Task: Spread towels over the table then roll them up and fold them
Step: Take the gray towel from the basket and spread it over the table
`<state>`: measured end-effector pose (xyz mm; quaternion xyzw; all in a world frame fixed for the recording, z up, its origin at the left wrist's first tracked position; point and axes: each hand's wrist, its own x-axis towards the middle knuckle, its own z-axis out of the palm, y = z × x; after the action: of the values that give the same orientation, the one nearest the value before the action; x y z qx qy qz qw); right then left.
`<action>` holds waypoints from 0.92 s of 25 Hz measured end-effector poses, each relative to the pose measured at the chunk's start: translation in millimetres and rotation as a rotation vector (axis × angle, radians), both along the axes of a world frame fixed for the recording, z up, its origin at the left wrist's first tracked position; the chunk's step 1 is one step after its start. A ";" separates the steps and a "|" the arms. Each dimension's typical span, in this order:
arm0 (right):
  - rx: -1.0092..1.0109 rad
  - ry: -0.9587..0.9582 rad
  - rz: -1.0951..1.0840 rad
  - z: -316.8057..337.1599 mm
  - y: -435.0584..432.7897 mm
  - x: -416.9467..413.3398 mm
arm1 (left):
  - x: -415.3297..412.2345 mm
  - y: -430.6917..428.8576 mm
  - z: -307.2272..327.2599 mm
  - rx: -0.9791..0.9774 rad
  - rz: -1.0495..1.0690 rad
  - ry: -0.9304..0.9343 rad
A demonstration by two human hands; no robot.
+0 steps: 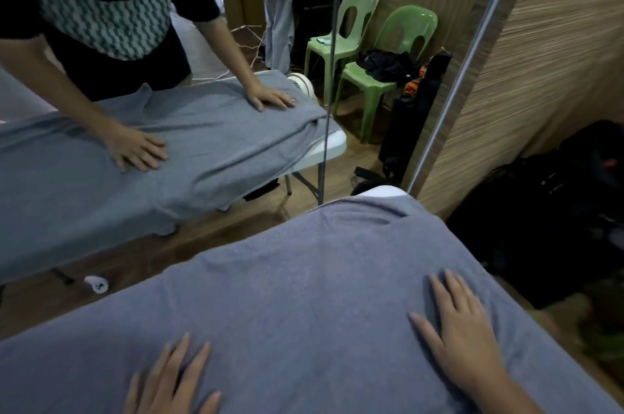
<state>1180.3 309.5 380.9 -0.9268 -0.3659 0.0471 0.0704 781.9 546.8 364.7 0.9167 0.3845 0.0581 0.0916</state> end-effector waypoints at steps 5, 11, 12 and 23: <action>-0.060 0.042 0.030 9.4 -39.3 -8.8 | 24.0 25.5 11.2 -0.019 -0.006 -0.128; 0.167 0.025 -0.045 23.9 -9.5 54.1 | 258.5 12.2 52.3 -0.051 -0.350 -0.203; 0.165 0.029 -0.061 21.2 -2.7 60.0 | 305.1 12.3 55.1 -0.099 -0.447 -0.188; 0.046 -0.032 -0.148 -26.3 -23.3 48.1 | 476.7 59.1 6.3 -0.088 -0.539 0.099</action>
<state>1228.4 286.2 354.5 -0.9501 -0.2983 0.0184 0.0890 1258.5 605.9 371.0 0.9828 0.1329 -0.0299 0.1247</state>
